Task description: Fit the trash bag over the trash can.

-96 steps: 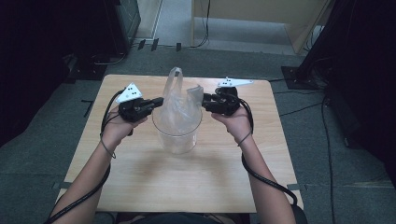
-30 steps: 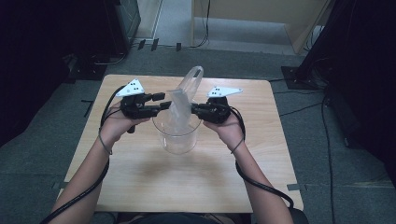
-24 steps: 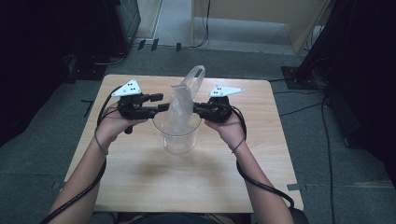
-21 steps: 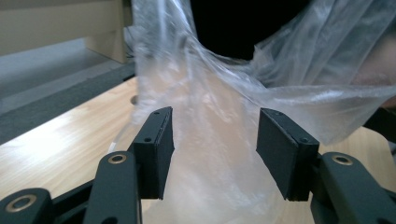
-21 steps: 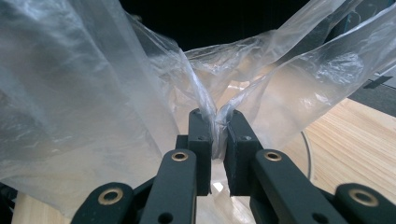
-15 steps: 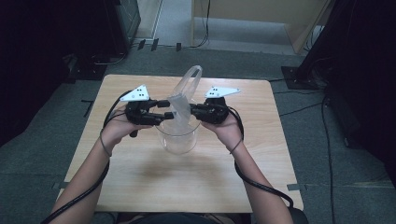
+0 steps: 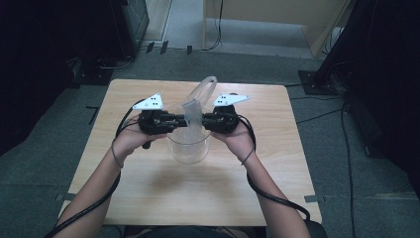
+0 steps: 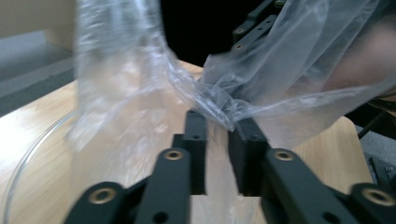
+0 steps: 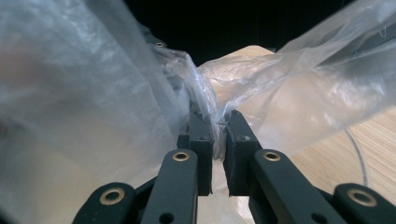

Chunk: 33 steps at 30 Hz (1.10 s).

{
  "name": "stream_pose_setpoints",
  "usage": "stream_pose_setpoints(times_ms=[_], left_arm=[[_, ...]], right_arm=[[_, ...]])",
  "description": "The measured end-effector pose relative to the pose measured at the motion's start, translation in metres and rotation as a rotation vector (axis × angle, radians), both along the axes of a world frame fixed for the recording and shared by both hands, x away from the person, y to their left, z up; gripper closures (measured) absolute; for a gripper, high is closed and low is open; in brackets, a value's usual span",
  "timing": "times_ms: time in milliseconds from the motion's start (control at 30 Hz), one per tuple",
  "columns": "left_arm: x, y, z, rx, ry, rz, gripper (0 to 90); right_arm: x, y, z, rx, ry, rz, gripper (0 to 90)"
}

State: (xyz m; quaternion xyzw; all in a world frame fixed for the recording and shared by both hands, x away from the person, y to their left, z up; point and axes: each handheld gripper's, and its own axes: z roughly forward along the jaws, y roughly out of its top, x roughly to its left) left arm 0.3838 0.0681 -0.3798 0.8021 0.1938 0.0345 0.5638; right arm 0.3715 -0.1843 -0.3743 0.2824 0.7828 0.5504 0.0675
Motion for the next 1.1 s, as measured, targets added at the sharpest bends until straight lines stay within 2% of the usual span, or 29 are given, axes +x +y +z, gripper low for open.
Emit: stream_pose_setpoints(times_ms=[67,200,467,767,1100], left_arm=[[0.001,0.002,-0.001,0.005,0.009,0.014,85.4],[0.004,0.007,-0.001,0.019,0.018,0.044,87.2],[0.008,0.026,0.003,-0.004,0.025,0.094,87.1],[0.011,0.041,0.002,-0.001,0.028,0.13,87.0],[0.013,0.066,0.0,-0.003,0.046,0.169,86.8]], right_arm=[[0.001,-0.002,0.0,0.0,0.0,-0.006,84.6],[0.002,-0.006,-0.001,-0.014,0.001,-0.018,84.6],[0.006,-0.017,-0.005,-0.026,0.02,-0.044,84.6],[0.004,-0.03,-0.007,-0.043,0.035,-0.059,84.6],[0.004,-0.059,-0.009,-0.048,0.052,-0.092,84.4]])
